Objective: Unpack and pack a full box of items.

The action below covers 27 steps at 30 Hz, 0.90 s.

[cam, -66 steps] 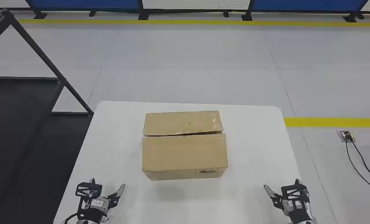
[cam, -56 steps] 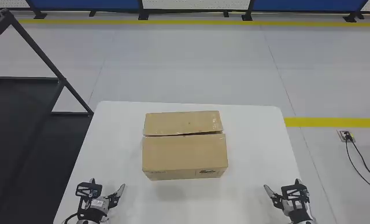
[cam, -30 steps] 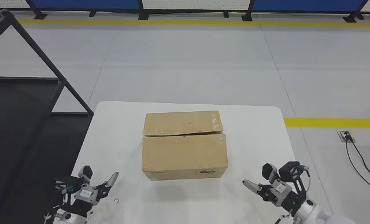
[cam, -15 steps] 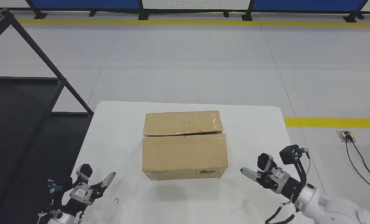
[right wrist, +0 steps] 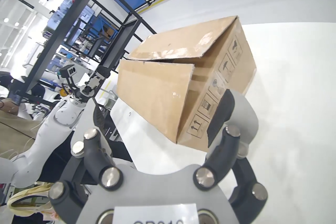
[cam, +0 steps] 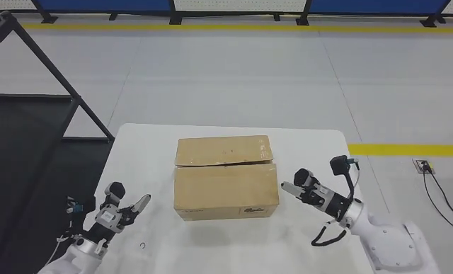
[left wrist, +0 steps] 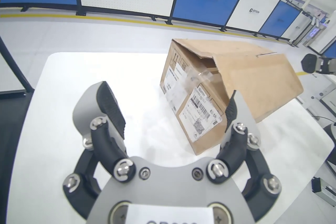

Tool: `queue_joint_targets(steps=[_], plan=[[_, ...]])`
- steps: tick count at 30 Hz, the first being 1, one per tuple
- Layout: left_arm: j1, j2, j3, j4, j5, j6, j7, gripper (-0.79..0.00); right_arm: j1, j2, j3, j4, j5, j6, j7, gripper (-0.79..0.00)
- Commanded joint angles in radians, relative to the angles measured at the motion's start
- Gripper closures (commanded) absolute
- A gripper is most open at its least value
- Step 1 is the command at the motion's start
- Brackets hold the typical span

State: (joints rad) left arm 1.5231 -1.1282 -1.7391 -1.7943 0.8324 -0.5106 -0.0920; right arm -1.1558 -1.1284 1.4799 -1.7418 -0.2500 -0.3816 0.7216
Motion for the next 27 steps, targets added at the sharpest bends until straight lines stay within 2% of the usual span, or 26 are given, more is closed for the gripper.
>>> queue_joint_targets(steps=[1,8,16,21,27], plan=[[-0.021,0.003,0.000,0.001,-0.039,-0.026,-0.046,-0.785,0.043,-0.001,-0.024,0.045,0.046,-0.029,0.025,-0.785],[-0.061,0.012,-0.005,-0.018,-0.074,-0.052,-0.143,-0.785,0.145,-0.004,-0.087,0.164,0.128,-0.074,0.092,-0.785],[-0.061,0.013,-0.007,-0.021,-0.065,-0.045,-0.143,-0.785,0.222,-0.008,-0.148,0.255,0.204,-0.108,0.151,-0.785],[-0.052,0.012,-0.004,-0.019,-0.074,-0.017,-0.122,-0.785,0.256,-0.007,-0.162,0.287,0.324,-0.149,0.218,-0.785],[-0.038,0.010,0.000,-0.034,-0.082,0.004,-0.083,-0.785,0.250,0.004,-0.136,0.279,0.505,-0.200,0.338,-0.785]])
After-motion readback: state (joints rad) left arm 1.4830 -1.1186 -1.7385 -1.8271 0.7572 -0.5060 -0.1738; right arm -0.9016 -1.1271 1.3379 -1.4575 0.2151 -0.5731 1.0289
